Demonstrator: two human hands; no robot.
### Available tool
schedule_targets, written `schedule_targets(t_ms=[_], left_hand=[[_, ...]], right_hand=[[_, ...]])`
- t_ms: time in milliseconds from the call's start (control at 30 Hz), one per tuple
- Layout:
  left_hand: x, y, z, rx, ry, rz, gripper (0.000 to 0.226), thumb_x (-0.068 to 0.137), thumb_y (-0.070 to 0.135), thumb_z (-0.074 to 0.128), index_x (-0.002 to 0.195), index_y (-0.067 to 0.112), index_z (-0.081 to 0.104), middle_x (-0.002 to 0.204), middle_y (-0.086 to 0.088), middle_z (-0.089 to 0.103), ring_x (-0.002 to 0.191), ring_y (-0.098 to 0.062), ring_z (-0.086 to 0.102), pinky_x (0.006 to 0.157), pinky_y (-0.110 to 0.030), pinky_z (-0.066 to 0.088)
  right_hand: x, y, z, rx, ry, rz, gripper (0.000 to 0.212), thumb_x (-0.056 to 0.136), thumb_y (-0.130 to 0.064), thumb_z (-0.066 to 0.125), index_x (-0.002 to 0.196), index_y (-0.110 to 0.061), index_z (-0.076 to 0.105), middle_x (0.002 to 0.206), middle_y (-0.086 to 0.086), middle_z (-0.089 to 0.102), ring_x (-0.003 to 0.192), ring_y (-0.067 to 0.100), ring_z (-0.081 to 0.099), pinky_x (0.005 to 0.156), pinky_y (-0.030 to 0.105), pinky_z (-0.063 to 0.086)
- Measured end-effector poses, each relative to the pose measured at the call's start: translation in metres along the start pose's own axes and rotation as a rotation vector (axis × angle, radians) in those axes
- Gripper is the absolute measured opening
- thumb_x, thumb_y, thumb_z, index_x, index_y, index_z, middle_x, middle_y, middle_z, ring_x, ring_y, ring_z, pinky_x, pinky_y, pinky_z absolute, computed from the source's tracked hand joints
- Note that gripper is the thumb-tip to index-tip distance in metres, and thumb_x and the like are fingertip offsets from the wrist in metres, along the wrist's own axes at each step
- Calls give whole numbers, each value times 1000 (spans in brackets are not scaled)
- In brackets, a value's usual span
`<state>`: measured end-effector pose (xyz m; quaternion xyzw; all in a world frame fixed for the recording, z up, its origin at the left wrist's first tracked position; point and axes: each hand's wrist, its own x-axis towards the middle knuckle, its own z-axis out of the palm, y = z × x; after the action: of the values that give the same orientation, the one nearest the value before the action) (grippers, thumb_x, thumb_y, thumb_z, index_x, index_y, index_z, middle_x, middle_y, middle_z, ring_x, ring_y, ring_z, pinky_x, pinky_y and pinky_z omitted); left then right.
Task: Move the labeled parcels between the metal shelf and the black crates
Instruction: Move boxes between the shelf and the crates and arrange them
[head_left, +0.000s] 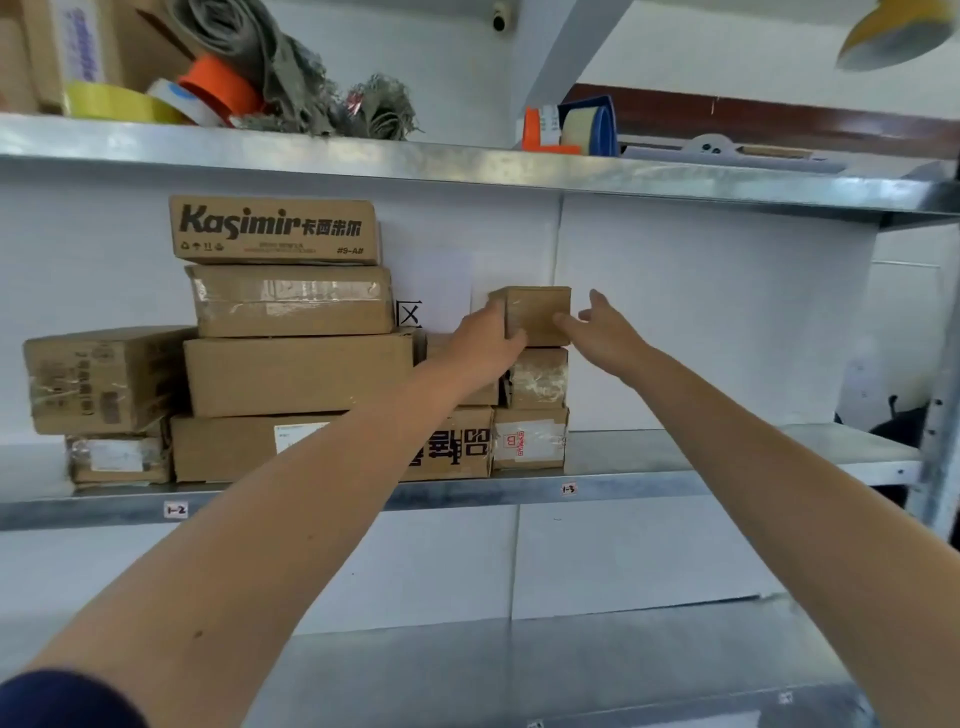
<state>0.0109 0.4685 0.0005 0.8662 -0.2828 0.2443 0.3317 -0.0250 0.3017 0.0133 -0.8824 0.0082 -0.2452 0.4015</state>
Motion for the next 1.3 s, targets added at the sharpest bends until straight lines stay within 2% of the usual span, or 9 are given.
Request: schedule_targets(t_ms=[133, 233, 367, 500, 667, 833, 933, 1100, 1300], left_hand=[[9, -1, 16, -7, -38, -65, 35, 98, 30, 49, 127, 12, 46, 78, 7, 52, 69, -11, 54, 51, -21, 35], [10, 0, 20, -134, 26, -82, 36, 97, 25, 50, 131, 13, 50, 83, 15, 51, 71, 0, 51, 53, -15, 36], [3, 7, 12, -448, 190, -96, 31, 99, 22, 51, 129, 21, 56, 102, 16, 56, 90, 0, 54, 70, -4, 39], [-13, 18, 2, -820, 274, -180, 16, 99, 17, 52, 107, 21, 65, 113, 5, 65, 110, -16, 61, 102, -38, 49], [-53, 25, -8, -1051, 289, -167, 18, 93, 26, 62, 76, 21, 58, 114, -16, 69, 111, -25, 66, 102, -43, 50], [-121, 14, 6, -859, 280, -210, 36, 79, 61, 67, 62, 32, 53, 94, 6, 72, 100, -8, 66, 97, -35, 48], [-157, 0, 22, -877, 300, -288, 39, 79, 56, 71, 58, 29, 51, 75, 19, 65, 81, 8, 62, 83, -25, 44], [-208, -26, 47, -982, 261, -421, 34, 65, 51, 76, 55, 26, 53, 101, 10, 73, 103, -6, 67, 103, -41, 47], [-245, -54, 46, -836, 273, -437, 30, 77, 29, 80, 75, 17, 53, 98, 0, 73, 95, -15, 70, 81, -30, 56]], right_hand=[[1, 4, 11, 103, -77, 30, 60, 100, -33, 55, 150, -11, 32, 141, 11, 53, 122, 23, 55, 92, 26, 41], [0, 5, 16, 199, -64, -22, 9, 94, -28, 65, 99, -33, 59, 105, -6, 66, 88, 6, 61, 65, 12, 44], [0, 3, 12, 314, 30, -30, 43, 97, -30, 56, 137, -16, 49, 124, 1, 57, 98, 9, 57, 72, 22, 46], [-15, 0, 8, 554, 146, -48, 31, 102, -33, 50, 131, -21, 48, 116, -7, 55, 104, 10, 57, 101, 37, 50], [-60, -1, 7, 745, 188, -132, 18, 107, -34, 40, 119, -25, 50, 120, -5, 57, 118, 15, 58, 93, 24, 52], [-110, 23, 26, 813, 144, -42, 28, 104, -42, 45, 106, -17, 56, 116, -1, 65, 110, 10, 65, 91, 30, 58], [-137, 42, 46, 808, 93, 33, 28, 103, -41, 48, 95, -16, 57, 99, -6, 68, 97, 6, 68, 80, 27, 60], [-171, 73, 91, 932, 69, 154, 31, 101, -35, 51, 124, -15, 57, 114, 0, 65, 100, 5, 67, 90, 29, 58], [-193, 88, 131, 1023, -200, 218, 44, 93, -47, 50, 122, -19, 66, 115, -1, 74, 111, 14, 69, 90, 27, 57]])
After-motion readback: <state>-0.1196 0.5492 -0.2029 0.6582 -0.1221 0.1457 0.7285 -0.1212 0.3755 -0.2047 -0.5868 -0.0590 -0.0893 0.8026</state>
